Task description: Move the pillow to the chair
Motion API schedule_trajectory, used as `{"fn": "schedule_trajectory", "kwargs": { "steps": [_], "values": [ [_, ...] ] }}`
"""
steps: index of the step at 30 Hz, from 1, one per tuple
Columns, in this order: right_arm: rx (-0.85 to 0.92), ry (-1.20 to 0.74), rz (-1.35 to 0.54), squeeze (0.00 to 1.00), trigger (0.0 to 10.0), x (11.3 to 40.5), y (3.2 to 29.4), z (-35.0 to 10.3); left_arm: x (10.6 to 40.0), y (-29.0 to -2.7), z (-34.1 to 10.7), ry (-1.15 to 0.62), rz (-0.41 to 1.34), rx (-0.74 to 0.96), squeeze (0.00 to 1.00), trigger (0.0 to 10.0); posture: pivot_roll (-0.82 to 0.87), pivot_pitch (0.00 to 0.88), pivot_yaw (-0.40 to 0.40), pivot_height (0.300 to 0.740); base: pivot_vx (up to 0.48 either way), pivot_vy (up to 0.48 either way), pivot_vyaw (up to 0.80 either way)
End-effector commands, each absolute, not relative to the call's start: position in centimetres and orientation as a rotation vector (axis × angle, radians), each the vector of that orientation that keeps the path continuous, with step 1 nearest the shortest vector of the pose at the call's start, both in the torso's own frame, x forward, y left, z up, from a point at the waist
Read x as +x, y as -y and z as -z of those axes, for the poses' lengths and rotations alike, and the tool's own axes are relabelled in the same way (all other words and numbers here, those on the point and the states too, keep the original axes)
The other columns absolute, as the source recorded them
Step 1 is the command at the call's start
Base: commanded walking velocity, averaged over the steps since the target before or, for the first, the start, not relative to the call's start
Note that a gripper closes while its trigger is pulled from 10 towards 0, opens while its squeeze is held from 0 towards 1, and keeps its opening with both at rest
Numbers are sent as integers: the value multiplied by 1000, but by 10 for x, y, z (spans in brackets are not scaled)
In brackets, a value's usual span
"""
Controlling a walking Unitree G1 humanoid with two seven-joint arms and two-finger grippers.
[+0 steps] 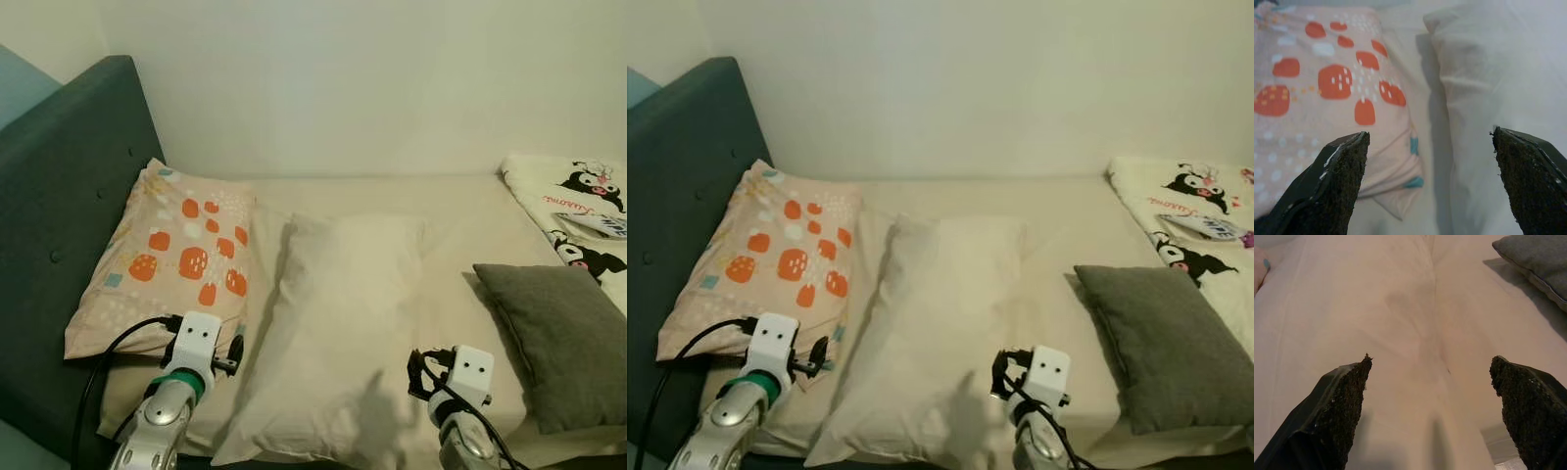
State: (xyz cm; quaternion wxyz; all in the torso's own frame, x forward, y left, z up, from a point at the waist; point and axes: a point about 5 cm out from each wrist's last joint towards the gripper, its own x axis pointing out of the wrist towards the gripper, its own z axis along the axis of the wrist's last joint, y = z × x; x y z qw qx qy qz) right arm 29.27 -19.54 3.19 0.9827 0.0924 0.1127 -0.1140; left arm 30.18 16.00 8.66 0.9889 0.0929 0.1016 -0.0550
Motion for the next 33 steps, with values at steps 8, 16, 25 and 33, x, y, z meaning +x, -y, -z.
{"fn": "schedule_trajectory", "kwargs": {
  "steps": [8, 16, 25, 33],
  "values": [
    [202, -247, 212, 0, 10000, 289, 188, -26, 303, -166, -86, -190, 96, 245, 0, 10000, 43, 8, 84, 686, 0, 0, 0],
    [197, -250, 175, 0, 10000, 290, 181, -26, 308, -162, -92, -151, 75, 238, 0, 10000, 41, 24, 76, 657, 0, 0, 0],
    [199, -254, 140, 0, 10000, 294, 173, -28, 303, -163, -92, -136, 76, 240, 0, 10000, 46, 36, 71, 618, 0, 0, 0],
    [240, -209, 94, 0, 10000, 298, 163, -36, 295, -181, -91, -123, 1, 194, 0, 10000, 46, 51, 74, 614, 0, 0, 0]
  ]
}}
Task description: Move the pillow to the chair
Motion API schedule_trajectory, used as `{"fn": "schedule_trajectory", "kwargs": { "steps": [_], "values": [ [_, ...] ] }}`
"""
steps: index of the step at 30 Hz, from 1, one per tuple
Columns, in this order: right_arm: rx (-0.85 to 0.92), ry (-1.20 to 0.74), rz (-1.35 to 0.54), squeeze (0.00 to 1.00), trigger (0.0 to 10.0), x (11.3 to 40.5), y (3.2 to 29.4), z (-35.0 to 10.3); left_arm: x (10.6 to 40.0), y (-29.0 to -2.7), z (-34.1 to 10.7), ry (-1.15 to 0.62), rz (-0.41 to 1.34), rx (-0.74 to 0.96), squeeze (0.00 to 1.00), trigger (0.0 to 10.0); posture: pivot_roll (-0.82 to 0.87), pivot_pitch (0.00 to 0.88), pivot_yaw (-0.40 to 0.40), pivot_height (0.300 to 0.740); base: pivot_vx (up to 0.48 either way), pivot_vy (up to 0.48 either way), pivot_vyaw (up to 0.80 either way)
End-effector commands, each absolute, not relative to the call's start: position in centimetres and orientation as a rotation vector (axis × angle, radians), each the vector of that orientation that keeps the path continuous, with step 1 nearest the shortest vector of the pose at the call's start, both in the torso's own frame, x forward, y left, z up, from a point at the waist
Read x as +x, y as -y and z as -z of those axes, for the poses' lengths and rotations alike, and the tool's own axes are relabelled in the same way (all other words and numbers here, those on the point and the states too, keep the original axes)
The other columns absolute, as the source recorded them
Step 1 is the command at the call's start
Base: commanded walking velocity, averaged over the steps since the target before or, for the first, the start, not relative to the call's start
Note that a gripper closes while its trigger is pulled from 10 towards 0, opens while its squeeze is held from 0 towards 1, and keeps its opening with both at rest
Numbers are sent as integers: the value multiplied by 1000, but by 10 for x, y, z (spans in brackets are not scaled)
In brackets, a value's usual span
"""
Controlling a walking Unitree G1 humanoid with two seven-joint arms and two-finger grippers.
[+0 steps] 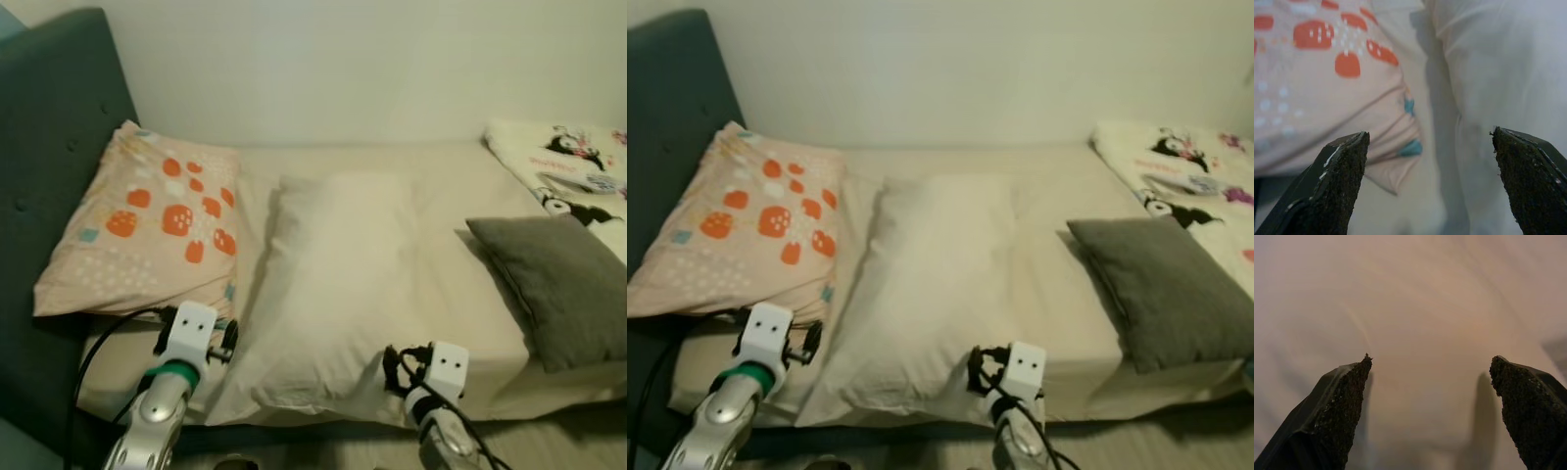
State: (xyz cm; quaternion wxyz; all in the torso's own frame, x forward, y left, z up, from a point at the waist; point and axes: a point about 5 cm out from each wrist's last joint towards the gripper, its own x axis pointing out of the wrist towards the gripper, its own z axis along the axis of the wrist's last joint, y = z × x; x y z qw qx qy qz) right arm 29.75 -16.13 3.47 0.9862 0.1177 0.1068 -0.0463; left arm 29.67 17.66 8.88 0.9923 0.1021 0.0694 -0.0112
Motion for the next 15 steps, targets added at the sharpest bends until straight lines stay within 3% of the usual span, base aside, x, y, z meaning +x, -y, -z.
{"fn": "schedule_trajectory", "kwargs": {
  "steps": [1, 15],
  "values": [
    [244, -203, 90, 0, 10000, 299, 162, -38, 293, -185, -90, -125, -13, 183, 0, 10000, 47, 52, 76, 614, 0, 0, 0],
    [281, -144, 53, 0, 10000, 314, 154, -56, 290, -204, -103, -41, -127, 103, 0, 10000, 63, 72, 60, 599, 0, 0, 0]
  ]
}}
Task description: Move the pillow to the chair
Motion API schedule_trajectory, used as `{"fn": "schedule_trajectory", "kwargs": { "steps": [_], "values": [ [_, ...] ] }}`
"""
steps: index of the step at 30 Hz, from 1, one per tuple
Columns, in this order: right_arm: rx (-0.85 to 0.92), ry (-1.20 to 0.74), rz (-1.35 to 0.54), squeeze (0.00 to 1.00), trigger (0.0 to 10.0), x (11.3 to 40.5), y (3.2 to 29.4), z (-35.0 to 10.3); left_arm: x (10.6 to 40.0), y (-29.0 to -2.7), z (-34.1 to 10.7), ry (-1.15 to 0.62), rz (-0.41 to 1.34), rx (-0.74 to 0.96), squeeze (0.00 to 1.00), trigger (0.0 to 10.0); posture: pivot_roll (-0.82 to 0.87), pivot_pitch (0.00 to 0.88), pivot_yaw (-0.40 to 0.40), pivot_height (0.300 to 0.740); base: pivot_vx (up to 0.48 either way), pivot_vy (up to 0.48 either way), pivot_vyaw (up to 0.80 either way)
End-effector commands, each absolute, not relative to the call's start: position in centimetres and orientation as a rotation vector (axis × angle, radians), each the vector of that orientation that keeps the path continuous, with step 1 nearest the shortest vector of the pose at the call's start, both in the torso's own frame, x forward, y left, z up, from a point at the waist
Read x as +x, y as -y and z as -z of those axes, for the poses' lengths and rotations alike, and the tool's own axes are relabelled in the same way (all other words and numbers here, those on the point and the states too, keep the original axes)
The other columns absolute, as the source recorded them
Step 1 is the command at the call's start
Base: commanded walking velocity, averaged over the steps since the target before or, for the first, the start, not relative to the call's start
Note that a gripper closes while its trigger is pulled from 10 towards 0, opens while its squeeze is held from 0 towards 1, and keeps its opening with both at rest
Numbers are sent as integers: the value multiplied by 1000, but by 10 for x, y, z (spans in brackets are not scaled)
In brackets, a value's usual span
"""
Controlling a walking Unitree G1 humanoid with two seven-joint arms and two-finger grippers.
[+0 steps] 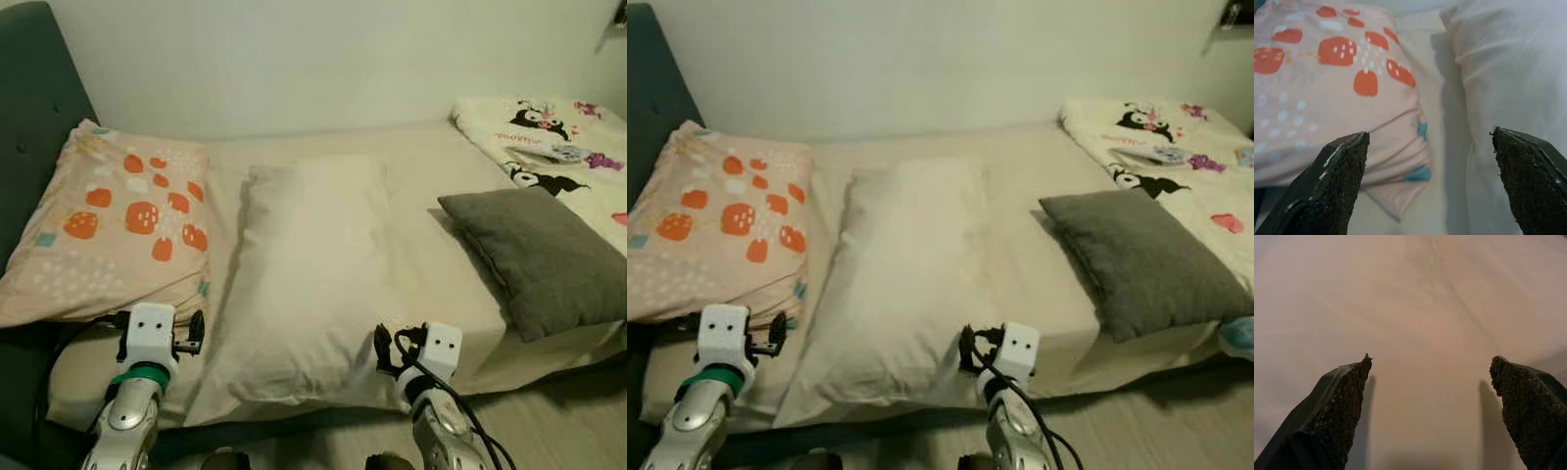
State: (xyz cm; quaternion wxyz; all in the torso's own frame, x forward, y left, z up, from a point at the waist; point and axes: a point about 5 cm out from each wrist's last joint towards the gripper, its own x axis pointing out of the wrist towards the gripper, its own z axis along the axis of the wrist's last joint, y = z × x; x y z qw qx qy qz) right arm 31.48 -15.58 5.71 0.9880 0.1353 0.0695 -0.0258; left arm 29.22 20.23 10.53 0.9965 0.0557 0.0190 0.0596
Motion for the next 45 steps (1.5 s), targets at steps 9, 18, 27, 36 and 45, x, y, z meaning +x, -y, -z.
{"fn": "schedule_trajectory", "kwargs": {
  "steps": [9, 18, 27, 36, 45],
  "values": [
    [452, -109, 189, 0, 10000, 323, 170, -64, 277, -205, -87, -74, -123, 10, 0, 10000, 63, 75, 67, 589, 0, 0, 0],
    [813, -60, 202, 1000, 10000, 358, 164, -91, 295, -192, -72, -57, -62, -89, 1000, 10000, 36, 129, 117, 589, 0, 0, 0],
    [967, -61, 57, 1000, 10000, 370, 146, -103, 310, -200, -73, -60, -10, -176, 1000, 10000, 34, 180, 101, 589, 0, 0, 0],
    [1103, -84, -18, 1000, 10000, 370, 135, -99, 318, -203, -53, -161, 20, -359, 1000, 10000, -46, 237, 63, 589, 0, 0, 0],
    [1059, -270, -159, 1000, 10000, 352, 101, -70, 309, -170, -24, -322, 147, -666, 1000, 10000, -62, 253, 37, 589, 0, 0, 0]
  ]
}}
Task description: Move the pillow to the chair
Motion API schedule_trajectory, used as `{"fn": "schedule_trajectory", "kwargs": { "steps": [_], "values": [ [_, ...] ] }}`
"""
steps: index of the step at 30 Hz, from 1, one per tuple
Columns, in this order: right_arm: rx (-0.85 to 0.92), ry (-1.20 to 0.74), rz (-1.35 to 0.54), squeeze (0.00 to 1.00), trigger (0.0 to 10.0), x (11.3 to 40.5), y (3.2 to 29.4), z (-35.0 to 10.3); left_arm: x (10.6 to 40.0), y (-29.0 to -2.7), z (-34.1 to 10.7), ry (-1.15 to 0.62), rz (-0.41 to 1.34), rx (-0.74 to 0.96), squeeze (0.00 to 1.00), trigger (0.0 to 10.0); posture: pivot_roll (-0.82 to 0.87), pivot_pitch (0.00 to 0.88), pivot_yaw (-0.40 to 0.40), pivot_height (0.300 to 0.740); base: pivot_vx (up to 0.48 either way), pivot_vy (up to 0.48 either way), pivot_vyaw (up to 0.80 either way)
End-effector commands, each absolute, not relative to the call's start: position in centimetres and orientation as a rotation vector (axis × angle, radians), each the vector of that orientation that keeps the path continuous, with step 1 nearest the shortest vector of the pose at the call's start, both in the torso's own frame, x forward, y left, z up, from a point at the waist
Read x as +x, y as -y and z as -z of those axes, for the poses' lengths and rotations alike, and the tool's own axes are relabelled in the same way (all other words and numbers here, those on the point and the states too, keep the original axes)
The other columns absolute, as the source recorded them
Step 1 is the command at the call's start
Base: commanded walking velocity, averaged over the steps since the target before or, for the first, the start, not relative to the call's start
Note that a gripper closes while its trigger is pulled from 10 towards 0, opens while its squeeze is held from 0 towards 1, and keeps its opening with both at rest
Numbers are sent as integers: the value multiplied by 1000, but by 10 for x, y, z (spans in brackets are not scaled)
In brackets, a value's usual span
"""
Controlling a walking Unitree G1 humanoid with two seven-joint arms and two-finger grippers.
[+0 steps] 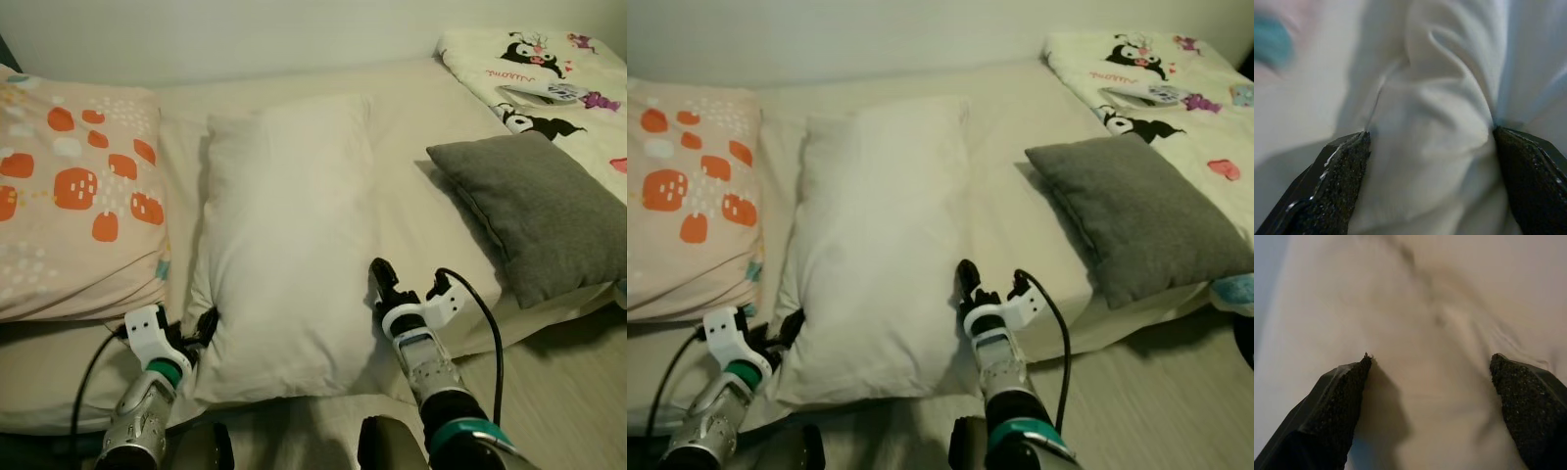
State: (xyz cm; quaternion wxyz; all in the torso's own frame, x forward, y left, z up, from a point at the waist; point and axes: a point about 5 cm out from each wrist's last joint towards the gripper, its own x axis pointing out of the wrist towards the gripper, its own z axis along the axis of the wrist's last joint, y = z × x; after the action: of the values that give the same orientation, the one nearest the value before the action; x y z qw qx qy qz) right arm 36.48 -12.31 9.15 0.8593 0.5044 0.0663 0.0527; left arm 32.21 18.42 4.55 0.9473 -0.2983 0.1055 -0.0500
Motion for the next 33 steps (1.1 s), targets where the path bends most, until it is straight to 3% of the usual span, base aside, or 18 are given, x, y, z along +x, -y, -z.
{"fn": "schedule_trajectory", "kwargs": {
  "steps": [1, 6, 7, 11, 12, 14, 15, 16, 17, 24, 29, 33],
  "values": [
    [1032, -324, -235, 1000, 10000, 346, 87, -65, 306, -155, -22, -345, 242, -757, 1000, 10000, -66, 255, 39, 589, 0, 0, 0],
    [1022, -371, -341, 1000, 10000, 339, 71, -61, 301, -142, -19, -374, 326, -781, 1000, 10000, -67, 245, 38, 589, 0, 0, 0],
    [1027, -388, -401, 0, 10000, 334, 64, -60, 299, -137, -19, -379, 365, -776, 0, 10000, -60, 245, 39, 589, 0, 0, 0],
    [1040, -406, -585, 0, 10000, 320, 46, -58, 294, -126, -19, -382, 484, -737, 0, 10000, -45, 237, 44, 589, 0, 0, 0],
    [1046, -405, -600, 0, 549, 317, 44, -57, 292, -125, -17, -392, 502, -708, 0, 10000, -37, 228, 47, 589, 0, 0, 0],
    [1060, -403, -605, 0, 0, 316, 44, -57, 290, -124, -15, -400, 511, -675, 0, 10000, -35, 227, 48, 589, 0, 0, 0],
    [1074, -398, -608, 0, 0, 316, 44, -57, 289, -126, -12, -403, 507, -629, 0, 3882, -32, 224, 49, 589, 0, 0, 0],
    [1074, -398, -608, 0, 0, 316, 44, -57, 289, -126, -12, -403, 507, -629, 0, 3882, -32, 224, 49, 589, 0, 0, 0],
    [1085, -390, -604, 0, 0, 316, 46, -57, 287, -129, -11, -394, 497, -619, 0, 0, -28, 221, 49, 589, 0, 0, 0],
    [1058, -389, -621, 0, 0, 314, 53, -58, 288, -136, -13, -350, 441, -636, 0, 0, 7, 198, 40, 589, 0, 0, 0],
    [1049, -376, -624, 0, 0, 313, 56, -57, 296, -138, -16, -360, 335, -503, 0, 0, 18, 153, 42, 589, 0, 0, 0],
    [1002, -381, -652, 0, 0, 311, 56, -57, 303, -141, -29, -275, 299, -525, 0, 0, 33, 113, 42, 589, 0, 0, 0]
  ]
}}
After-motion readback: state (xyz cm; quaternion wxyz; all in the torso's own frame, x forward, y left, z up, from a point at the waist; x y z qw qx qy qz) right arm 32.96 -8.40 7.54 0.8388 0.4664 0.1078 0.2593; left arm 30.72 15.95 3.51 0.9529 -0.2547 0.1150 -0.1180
